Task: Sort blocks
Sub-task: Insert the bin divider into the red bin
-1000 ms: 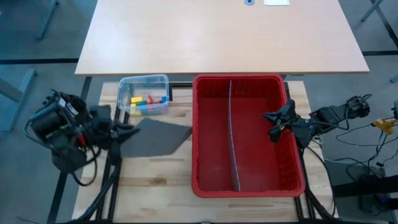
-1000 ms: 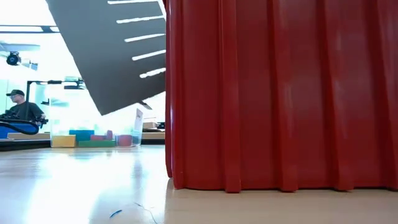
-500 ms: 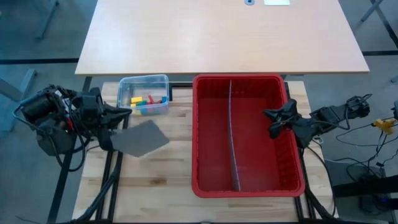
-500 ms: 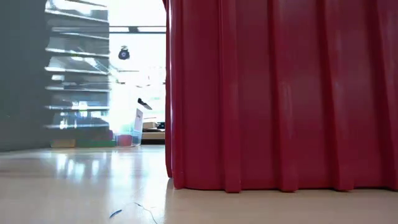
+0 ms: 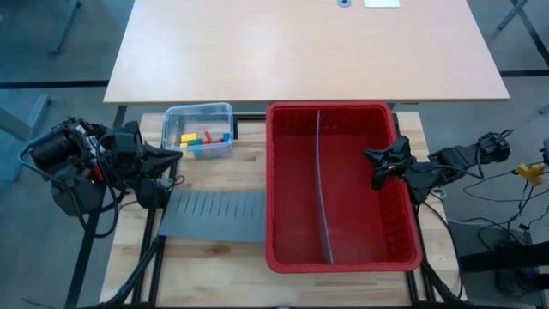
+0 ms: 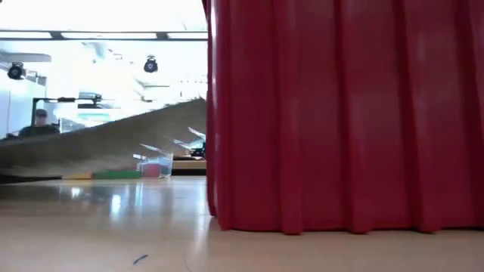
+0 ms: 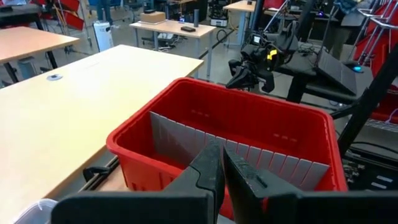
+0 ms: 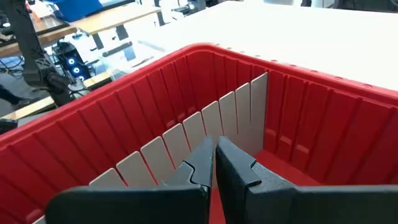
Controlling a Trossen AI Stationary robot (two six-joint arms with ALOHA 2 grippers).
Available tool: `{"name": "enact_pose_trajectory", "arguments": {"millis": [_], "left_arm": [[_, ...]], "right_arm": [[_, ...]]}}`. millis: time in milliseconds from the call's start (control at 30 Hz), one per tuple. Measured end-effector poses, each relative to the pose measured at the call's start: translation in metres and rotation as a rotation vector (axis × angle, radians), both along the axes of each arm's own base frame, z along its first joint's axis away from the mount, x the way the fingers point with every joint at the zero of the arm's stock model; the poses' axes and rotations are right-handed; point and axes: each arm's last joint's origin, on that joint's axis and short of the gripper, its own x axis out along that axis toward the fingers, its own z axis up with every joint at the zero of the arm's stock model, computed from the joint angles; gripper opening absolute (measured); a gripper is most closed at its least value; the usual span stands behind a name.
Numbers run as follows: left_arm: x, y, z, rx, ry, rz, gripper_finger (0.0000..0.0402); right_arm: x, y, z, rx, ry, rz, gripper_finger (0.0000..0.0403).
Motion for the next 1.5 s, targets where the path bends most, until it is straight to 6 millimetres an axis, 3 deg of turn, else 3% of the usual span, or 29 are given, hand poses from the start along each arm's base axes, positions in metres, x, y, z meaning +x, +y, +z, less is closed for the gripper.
{"name": "enact_pose_trajectory", "arguments": {"millis": [200,467,700,933,1167,1500], "left_arm": [[0.003,-0.004,-0.003,-0.025,0.014,-0.006,0.0015],[0.015,-0.019,-0.029,-0.033,0.067,0.014,0.0131],[0.019,-0.027,-0.042,-0.077,0.127,-0.007,0.0226],[0.033,-0.051,-0.066,-0.113,0.325,-0.087,0.0257],[0.056,-0.089,-0.110,-0.049,0.601,-0.151,0.0248],[0.081,-0.130,-0.208,-0.008,0.867,-0.029,0.0286]], "right_arm": [[0.000,0.000,0.000,-0.008,0.005,0.003,0.0000],[0.000,0.000,0.000,-0.012,0.011,0.004,0.0000],[0.000,0.000,-0.001,-0.013,0.015,0.004,0.0000],[-0.001,0.000,-0.001,-0.014,0.019,0.003,0.0000],[-0.001,-0.001,-0.001,-0.028,0.015,-0.022,0.0000],[-0.001,-0.002,-0.001,-0.016,0.003,-0.038,0.0000]]}}
